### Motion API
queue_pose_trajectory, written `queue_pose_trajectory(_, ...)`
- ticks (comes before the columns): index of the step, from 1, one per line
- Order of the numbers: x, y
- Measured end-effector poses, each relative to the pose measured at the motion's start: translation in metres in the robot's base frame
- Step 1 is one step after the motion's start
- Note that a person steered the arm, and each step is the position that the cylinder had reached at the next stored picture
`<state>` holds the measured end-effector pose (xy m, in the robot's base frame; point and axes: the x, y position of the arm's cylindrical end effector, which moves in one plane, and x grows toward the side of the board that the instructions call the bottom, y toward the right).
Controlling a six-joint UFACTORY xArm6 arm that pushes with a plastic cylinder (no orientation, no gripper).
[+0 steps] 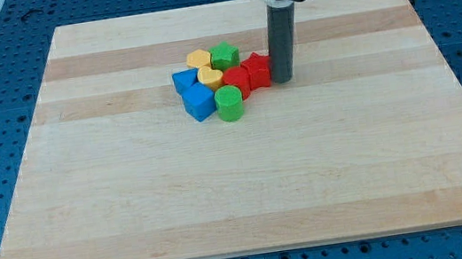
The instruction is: Push the green circle closer to the blue cube
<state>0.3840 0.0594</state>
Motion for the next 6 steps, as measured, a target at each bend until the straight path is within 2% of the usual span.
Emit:
queue_pose_trajectory(2,0.0,-0.008)
queue_pose_trajectory(4,0.041,-0.005)
queue_pose_trajectory(6,0.067,-0.048)
